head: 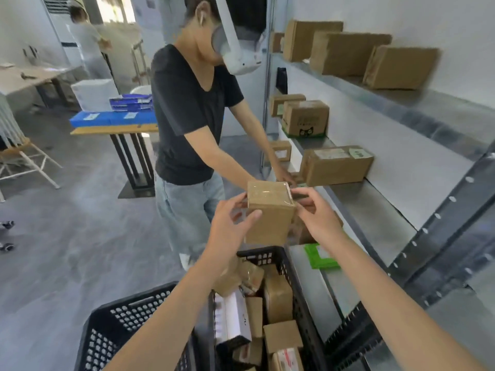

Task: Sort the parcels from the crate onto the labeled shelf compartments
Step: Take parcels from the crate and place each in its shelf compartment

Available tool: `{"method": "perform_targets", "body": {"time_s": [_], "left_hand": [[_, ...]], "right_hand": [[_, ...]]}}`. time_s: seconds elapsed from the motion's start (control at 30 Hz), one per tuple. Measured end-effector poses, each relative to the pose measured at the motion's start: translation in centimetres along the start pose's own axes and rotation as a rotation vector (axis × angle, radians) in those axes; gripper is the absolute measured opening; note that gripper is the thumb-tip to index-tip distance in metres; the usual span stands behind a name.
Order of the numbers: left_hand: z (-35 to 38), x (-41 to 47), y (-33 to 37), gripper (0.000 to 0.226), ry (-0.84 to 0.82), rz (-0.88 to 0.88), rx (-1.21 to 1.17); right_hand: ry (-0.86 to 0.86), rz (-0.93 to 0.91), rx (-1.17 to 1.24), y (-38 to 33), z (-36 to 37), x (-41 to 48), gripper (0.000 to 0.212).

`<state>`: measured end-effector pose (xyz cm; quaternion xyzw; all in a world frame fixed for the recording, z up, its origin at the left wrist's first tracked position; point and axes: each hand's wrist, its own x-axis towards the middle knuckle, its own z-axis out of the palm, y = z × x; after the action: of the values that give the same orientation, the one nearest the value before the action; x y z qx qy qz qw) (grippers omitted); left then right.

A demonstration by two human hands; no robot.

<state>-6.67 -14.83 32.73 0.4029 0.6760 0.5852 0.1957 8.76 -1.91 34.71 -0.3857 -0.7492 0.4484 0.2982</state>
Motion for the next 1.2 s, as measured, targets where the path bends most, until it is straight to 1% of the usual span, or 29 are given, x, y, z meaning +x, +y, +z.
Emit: {"method": "perform_targets", "body": {"time_s": [0.07, 0.13, 0.2, 0.23, 0.37, 0.47, 0.53, 0.67, 0.73, 0.8, 0.87, 0.93, 1.07, 1.2], "left_hand": [[-0.2, 0.5, 1.6, 0.05, 0.012, 0.057, -0.024], [-0.3, 0.8, 2.6, 0.048, 0.016, 0.081, -0.034], [-0.5, 0.7, 3.7, 0.045, 0.006, 0.085, -0.037], [-0.6, 0.7, 4.0, 0.044, -0.008, 0.079, -0.03], [-1.0, 0.9, 3.8, 0.048, -0.098, 0.036, -0.018], [-1.4, 0.7, 4.0, 0.048, -0.095, 0.035, -0.066], [-1.5, 0.5, 4.4, 0.044, -0.056, 0.042, -0.13], [-1.8, 0.1, 4.7, 0.042, 0.087, 0.073, -0.224], [-2.1, 0.0, 4.5, 0.041, 0.144, 0.078, -0.231], [-2.3, 0.0, 4.2, 0.034, 0.185, 0.069, -0.241], [-2.4, 0.0, 3.9, 0.024, 0.194, 0.056, -0.259], [-2.3, -0.5, 3.9, 0.021, 0.178, 0.036, -0.286], [-2.0, -1.5, 4.6, 0.025, 0.123, 0.056, -0.308], [-1.7, -1.9, 5.1, 0.034, 0.058, 0.081, -0.279]], "right_hand": [[0.012, -0.032, 0.04, -0.4, -0.4, 0.1, 0.025], [0.031, -0.031, 0.068, -0.4, -0.4, 0.1, 0.037], [0.006, 0.0, 0.117, -0.6, -0.3, -0.1, 0.046], [-0.024, 0.021, 0.158, -0.7, -0.3, -0.2, 0.048], [-0.103, 0.034, 0.241, -2.1, -0.7, -1.1, 0.031], [-0.125, 0.021, 0.299, -2.8, -0.7, -1.4, 0.028], [-0.132, 0.008, 0.319, -3.0, -0.7, -1.6, 0.025], [-0.125, -0.044, 0.327, -3.5, -0.4, -1.8, 0.018], [-0.114, -0.051, 0.316, -3.8, 0.0, -1.9, 0.021], [-0.109, -0.059, 0.296, -3.9, 0.4, -2.0, 0.025], [-0.101, -0.065, 0.26, -3.9, 0.5, -2.3, 0.031], [-0.081, -0.085, 0.225, -4.0, 0.4, -2.7, 0.038], [-0.041, -0.101, 0.225, -4.3, 0.5, -3.0, 0.038], [0.003, -0.119, 0.234, -4.5, 1.0, -3.4, 0.046]]}}
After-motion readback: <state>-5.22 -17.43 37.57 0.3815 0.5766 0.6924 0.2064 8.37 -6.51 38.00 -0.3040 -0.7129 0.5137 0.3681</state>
